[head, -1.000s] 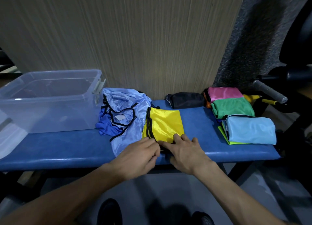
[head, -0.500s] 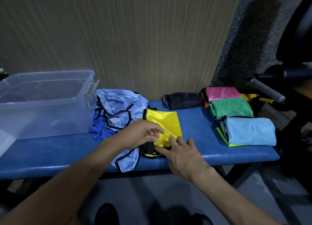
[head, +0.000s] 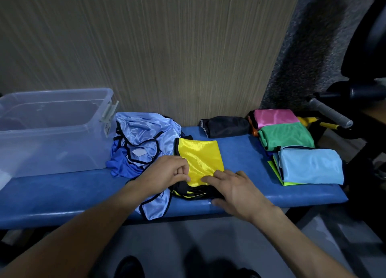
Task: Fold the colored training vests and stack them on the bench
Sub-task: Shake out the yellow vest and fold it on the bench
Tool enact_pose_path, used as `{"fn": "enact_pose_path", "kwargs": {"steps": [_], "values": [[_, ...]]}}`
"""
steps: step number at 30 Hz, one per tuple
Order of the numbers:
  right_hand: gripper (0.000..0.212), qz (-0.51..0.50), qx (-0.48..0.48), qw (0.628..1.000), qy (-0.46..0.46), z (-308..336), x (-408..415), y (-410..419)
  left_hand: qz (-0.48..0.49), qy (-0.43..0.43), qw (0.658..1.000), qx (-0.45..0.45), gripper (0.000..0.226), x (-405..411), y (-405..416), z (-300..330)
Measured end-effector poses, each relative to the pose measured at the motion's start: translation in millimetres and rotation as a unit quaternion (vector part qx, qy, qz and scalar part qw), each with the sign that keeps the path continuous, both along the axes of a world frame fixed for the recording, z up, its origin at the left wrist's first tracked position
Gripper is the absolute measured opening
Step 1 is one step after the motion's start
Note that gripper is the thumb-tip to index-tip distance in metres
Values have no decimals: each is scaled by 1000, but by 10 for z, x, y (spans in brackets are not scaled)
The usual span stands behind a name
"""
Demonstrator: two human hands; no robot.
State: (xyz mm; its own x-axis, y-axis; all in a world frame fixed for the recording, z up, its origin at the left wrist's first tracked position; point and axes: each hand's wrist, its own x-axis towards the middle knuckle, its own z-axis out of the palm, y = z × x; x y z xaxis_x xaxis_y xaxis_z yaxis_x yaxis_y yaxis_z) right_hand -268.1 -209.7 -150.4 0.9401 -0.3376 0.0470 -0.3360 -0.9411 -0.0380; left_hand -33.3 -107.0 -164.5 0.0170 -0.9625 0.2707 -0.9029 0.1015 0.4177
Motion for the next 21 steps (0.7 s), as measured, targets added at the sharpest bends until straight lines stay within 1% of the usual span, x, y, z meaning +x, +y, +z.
{"fn": "enact_pose_path", "kwargs": {"steps": [2, 3, 5, 7, 8, 9, 10, 12, 13, 15, 16, 18, 19, 21], "values": [[61, -4, 25, 1000, -9, 1, 11, -74, 14, 19, 1000, -5, 18, -1, 65, 25], [58, -7, 32, 999, -6, -10, 28, -98, 21, 23, 1000, -3, 20, 19, 102, 41], [54, -17, 45, 999, -13, -80, 55, -162, 17, 48, 998, 22, 32, 74, 202, 72], [45, -23, 109, 991, -76, -124, 60, -219, -1, 63, 995, 78, 48, 122, 307, 48], [39, -33, 155, 981, -114, -127, 53, -246, -5, 51, 993, 103, 56, 134, 343, 7], [33, -46, 202, 968, -141, -124, 37, -271, -3, 36, 993, 115, 59, 135, 363, -42], [28, -61, 246, 955, -157, -113, 18, -286, 5, 29, 993, 110, 54, 128, 363, -89], [20, -89, 335, 922, -172, -89, -20, -305, 24, 30, 997, 73, 42, 84, 343, -109], [17, -98, 383, 902, -176, -78, -39, -317, 31, 30, 997, 56, 42, 56, 331, -102], [12, -110, 463, 861, -180, -64, -94, -348, 37, 40, 998, 34, 49, -17, 318, -74], [10, -115, 491, 845, -179, -59, -132, -363, 36, 50, 998, 22, 56, -50, 315, -74], [19, -123, 533, 819, -176, -49, -207, -382, 36, 89, 995, 17, 65, -132, 312, -74], [18, -125, 543, 811, -178, -55, -235, -391, 43, 110, 993, 28, 60, -177, 319, -83], [6, -139, 538, 811, -181, -74, -272, -399, 68, 154, 984, 52, 33, -298, 323, -64]]}}
